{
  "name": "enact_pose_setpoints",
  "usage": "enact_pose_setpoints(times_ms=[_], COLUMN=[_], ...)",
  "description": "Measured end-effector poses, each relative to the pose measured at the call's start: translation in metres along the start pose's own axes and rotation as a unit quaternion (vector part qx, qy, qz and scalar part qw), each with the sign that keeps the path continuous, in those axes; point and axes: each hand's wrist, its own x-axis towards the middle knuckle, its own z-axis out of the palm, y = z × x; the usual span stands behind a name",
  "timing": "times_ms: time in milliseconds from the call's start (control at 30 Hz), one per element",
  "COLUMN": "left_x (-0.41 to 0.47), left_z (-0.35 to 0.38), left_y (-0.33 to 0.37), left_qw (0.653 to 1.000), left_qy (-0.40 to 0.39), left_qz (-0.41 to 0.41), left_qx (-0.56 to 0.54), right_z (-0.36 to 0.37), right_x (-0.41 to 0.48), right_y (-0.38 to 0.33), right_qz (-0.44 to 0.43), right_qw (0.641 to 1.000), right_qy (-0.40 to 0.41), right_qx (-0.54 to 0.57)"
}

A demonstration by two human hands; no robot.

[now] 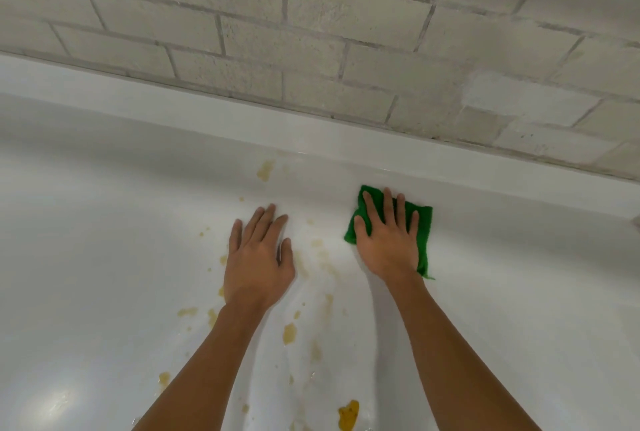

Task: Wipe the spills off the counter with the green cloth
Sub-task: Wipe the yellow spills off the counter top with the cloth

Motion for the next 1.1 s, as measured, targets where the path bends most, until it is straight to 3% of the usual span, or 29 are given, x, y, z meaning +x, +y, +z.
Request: enact_pose_setpoints(times_ms=[133,233,367,467,600,733,867,967,1100], left_x=[0.0,0.0,0.001,0.0,0.0,0.001,0.0,0.0,-0.001], left_z=[-0.001,-0.002,-0.002,-0.002,-0.001,-0.001,-0.002,-0.002,0.0], left_y=[-0.001,-0.001,0.0,0.0,0.0,-0.001,0.0,0.0,0.0], left_qw=[1.0,1.0,1.0,1.0,1.0,1.0,1.0,1.0,1.0], left_qy=[0.004,0.004,-0.005,-0.006,-0.003,0.0,0.001,0.003,0.012], left_qz=[0.0,-0.004,-0.008,-0.007,-0.006,-0.006,-0.006,-0.004,-0.002], left_qx=[-0.012,-0.019,-0.02,-0.02,-0.017,-0.021,-0.019,-0.02,-0.024], right_z=[0.007,0.009,0.003,0.001,0.008,0.009,0.005,0.004,0.012], right_x=[-0.013,-0.044,-0.039,-0.015,-0.02,-0.054,-0.051,-0.028,-0.026], right_y=[-0.034,-0.012,0.027,0.005,-0.038,-0.017,0.011,-0.014,-0.054], right_qz=[-0.094,-0.152,-0.061,0.007,-0.06,-0.178,-0.09,-0.025,-0.07], right_qw=[0.995,0.988,0.996,1.0,0.997,0.984,0.995,0.999,0.997], right_qy=[0.029,0.035,0.055,0.025,0.037,0.024,0.042,0.033,0.04], right_qx=[0.013,-0.001,-0.025,-0.012,0.011,0.007,-0.004,-0.005,0.014])
